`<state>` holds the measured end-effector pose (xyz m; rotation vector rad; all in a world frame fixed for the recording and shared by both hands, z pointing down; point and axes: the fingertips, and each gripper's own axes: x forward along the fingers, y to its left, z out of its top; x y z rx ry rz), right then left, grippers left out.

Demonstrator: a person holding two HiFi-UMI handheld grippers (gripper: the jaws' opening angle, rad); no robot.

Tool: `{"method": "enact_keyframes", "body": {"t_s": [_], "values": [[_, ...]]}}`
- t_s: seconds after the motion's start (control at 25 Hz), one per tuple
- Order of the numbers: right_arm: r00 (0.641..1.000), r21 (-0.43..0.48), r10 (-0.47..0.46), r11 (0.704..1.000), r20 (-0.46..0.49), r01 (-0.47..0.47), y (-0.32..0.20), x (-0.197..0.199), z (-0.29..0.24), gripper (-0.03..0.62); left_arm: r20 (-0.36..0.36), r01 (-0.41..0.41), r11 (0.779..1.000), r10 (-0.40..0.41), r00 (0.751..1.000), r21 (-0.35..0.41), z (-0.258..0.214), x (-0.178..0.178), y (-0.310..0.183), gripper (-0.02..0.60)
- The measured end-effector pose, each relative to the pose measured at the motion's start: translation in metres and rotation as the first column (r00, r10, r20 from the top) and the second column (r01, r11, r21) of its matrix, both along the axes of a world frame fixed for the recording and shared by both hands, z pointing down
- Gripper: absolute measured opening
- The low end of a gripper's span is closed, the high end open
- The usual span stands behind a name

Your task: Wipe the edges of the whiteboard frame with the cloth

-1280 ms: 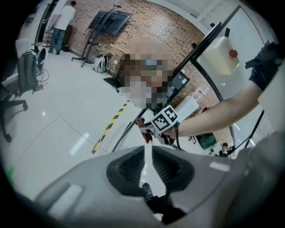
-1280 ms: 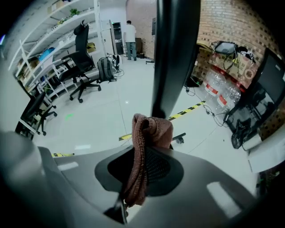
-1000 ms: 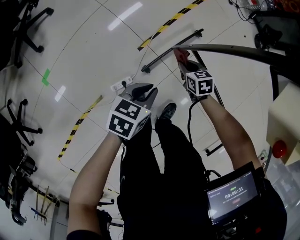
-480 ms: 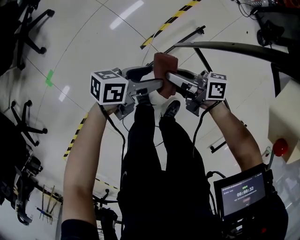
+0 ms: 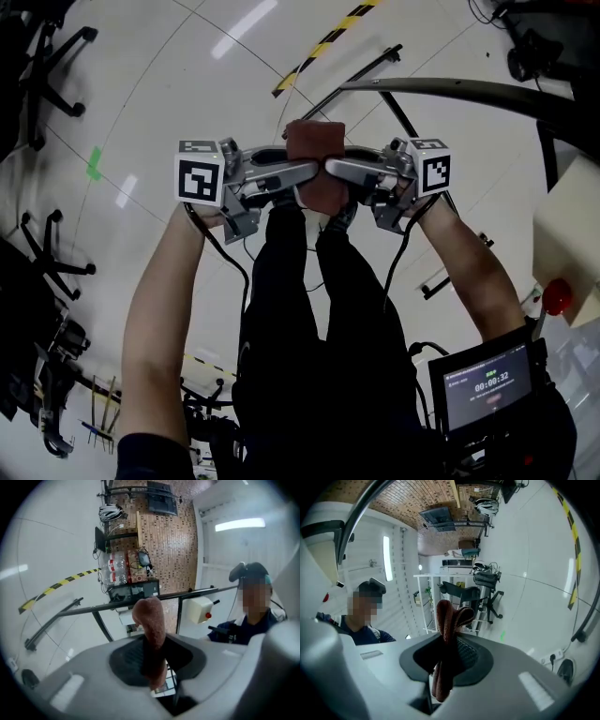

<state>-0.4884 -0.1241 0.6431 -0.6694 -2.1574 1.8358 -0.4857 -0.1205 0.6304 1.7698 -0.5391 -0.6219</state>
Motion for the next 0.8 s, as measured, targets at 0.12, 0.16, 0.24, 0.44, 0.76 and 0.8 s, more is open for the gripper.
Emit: {"method": "enact_keyframes", "body": {"t_s": [0.12,0.16,0.24,0.44,0.76,0.8], "values": [[0.998,0.078,0.042,0.996,-0.047,-0.038,-0.01,0.005,0.01,0.057,0.08,-0.004,0.999,0.007,0.997,-0.038,0.011,0.004,-0.008,0.073],[0.997,0.106,0.053,0.993,-0.06,-0.046,-0.012,0.006,0.014,0.059,0.096,-0.01,0.999,0.014,0.995,-0.046,0.014,0.005,-0.01,0.071],[0.993,0.144,0.077,0.987,-0.084,-0.064,-0.015,0.008,0.02,0.088,0.102,-0.012,0.999,0.017,0.995,-0.053,0.018,0.004,-0.013,0.069],[0.962,0.304,0.166,0.948,-0.217,-0.095,-0.041,0.029,0.052,0.146,0.144,0.105,0.989,-0.089,0.985,-0.105,0.049,-0.024,-0.034,0.069],[0.925,0.408,0.172,0.913,-0.338,-0.021,-0.028,0.071,0.076,0.091,0.431,0.056,0.975,0.044,0.901,-0.216,0.125,-0.018,-0.092,0.069],[0.923,0.412,0.172,0.911,-0.343,-0.017,-0.022,0.072,0.077,0.089,0.45,0.03,0.974,0.075,0.89,-0.223,0.131,-0.013,-0.098,0.069]]}}
